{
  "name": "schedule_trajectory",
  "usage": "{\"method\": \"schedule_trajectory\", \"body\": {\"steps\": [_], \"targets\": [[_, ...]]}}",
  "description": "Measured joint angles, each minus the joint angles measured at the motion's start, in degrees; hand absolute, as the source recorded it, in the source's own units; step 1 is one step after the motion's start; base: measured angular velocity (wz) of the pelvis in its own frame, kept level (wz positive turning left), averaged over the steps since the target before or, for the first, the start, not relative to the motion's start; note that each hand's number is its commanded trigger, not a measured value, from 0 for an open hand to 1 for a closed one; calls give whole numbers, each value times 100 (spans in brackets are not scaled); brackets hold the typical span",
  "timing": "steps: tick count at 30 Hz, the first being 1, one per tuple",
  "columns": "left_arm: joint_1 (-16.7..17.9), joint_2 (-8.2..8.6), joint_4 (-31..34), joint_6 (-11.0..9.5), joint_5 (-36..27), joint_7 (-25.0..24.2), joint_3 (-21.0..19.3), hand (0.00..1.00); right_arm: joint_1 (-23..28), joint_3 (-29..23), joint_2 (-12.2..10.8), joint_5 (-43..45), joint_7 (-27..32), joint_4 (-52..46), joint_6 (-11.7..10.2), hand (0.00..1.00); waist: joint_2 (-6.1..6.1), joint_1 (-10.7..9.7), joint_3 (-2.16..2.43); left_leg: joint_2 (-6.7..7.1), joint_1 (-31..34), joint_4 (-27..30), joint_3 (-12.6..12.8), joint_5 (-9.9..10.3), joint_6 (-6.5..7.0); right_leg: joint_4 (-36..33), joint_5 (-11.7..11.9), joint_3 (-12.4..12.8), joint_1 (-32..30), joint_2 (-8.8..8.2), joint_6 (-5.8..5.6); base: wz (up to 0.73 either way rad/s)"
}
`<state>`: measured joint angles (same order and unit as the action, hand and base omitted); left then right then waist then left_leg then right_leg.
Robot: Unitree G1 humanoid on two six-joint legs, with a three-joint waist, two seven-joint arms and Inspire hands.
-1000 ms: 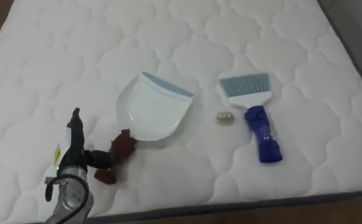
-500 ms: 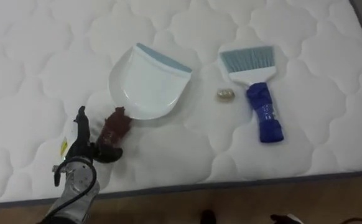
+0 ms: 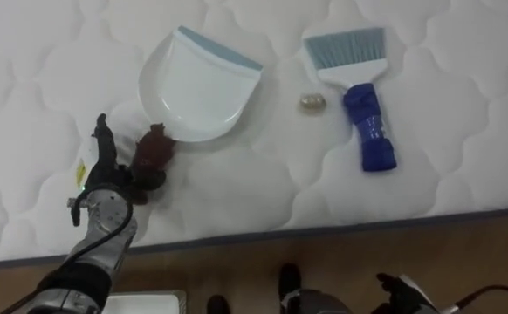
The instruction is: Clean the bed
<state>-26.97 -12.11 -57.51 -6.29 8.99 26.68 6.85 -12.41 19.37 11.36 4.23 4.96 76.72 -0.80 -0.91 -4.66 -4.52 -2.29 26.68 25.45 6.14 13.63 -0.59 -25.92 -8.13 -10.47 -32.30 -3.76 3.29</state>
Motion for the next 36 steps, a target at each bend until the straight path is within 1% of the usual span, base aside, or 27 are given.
{"method": "schedule_trajectory", "body": {"steps": [4,7,11,16,20,25,27,32,36], "targets": [[-50,-4,4,0,13,52,7,0,8,192,7,-52,-16,1,2,0,1,-19,0,-4,307,293,2,1,1,-185,-42,-73,-229,-36,32,11],[-109,-3,2,-7,-100,125,10,0,-3,197,1,-91,-19,-48,6,0,0,-35,0,-12,395,418,-12,1,2,-274,-39,-68,-290,-43,41,5],[-208,-4,-60,-11,-158,162,17,0,-2,249,5,-294,-20,-64,29,0,0,-40,0,-10,395,442,-11,2,4,-312,-40,-48,-297,-50,43,2],[-224,-1,-348,-9,-343,160,29,0,-58,355,10,-562,-80,-30,81,0,16,-51,-3,0,385,440,2,2,4,-398,-36,22,-362,-71,54,-1],[-225,9,-455,1,-500,159,34,0,-132,439,12,-652,-100,-19,88,0,30,-155,-3,0,495,442,4,2,4,-427,-5,29,-490,-69,87,-1],[-233,14,-498,2,-499,157,96,0,-136,452,1,-759,-138,-15,89,0,33,-258,-4,-6,537,525,-5,1,5,-436,0,29,-498,-65,88,0],[-238,12,-498,2,-499,157,105,0,-155,466,-3,-836,-138,-14,87,0,49,-291,3,-5,578,567,-4,0,6,-453,2,33,-525,-69,83,0],[-242,6,-499,2,-500,157,116,0,-174,469,-5,-869,-138,-17,84,0,70,-297,5,-14,701,690,-13,0,7,-497,3,25,-607,-74,83,-1],[-285,-43,-499,2,-499,157,115,0,-181,468,-3,-869,-136,-23,83,0,70,-297,5,-39,780,818,-20,9,20,-523,3,5,-621,-71,84,0]]}}
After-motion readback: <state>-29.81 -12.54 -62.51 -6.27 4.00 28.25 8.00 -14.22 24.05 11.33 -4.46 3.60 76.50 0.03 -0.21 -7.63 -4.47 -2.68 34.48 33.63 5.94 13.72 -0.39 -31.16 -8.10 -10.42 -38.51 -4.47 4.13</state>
